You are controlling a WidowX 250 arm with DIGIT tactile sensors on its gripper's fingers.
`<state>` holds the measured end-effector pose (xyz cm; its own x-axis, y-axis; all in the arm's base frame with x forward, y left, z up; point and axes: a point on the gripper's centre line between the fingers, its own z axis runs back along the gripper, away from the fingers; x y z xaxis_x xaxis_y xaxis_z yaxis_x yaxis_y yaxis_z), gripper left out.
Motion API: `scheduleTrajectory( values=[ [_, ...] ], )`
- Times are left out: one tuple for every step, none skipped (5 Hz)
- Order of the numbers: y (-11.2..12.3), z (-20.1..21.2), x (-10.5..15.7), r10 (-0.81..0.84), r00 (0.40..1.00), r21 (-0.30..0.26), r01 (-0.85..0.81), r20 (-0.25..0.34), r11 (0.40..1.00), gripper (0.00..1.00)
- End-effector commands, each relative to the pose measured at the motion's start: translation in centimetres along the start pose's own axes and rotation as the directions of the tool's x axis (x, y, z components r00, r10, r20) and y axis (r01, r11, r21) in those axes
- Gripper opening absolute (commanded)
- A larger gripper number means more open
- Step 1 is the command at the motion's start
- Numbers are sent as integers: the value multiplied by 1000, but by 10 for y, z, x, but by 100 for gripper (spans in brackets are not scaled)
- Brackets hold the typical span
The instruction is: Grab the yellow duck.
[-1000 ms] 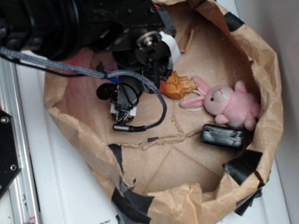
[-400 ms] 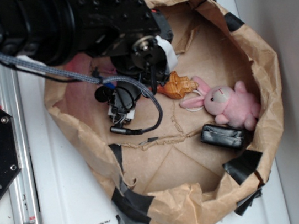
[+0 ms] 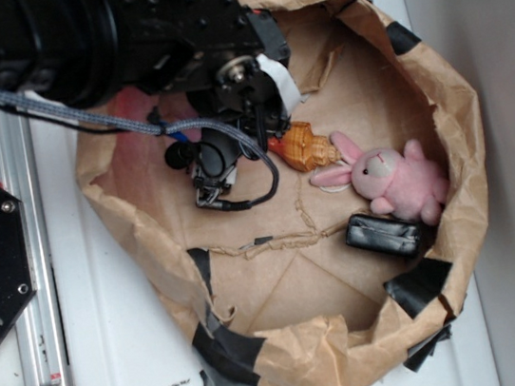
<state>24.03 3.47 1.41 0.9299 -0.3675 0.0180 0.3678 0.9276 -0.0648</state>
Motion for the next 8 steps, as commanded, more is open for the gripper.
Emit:
scheduleTrajectory(
  values=[
    [-7, -1, -2, -10, 1000, -8, 10, 1, 1000, 0],
    [-5, 12, -4, 23, 1000, -9, -23, -2, 1000, 0],
    [0, 53, -5, 81, 996, -26, -81, 20, 996, 0],
    [-9, 100, 4, 160, 982, -173, -140, 104, 975, 0],
    [-25, 103, 24, 258, 965, -122, -251, 39, 960, 0],
    [-40, 112, 34, 334, 942, -70, -332, 33, 941, 0],
    [-48, 111, 38, 353, 933, -26, -352, 65, 935, 0],
    [-43, 114, 36, 350, 927, -7, -352, 134, 936, 0]
  ],
)
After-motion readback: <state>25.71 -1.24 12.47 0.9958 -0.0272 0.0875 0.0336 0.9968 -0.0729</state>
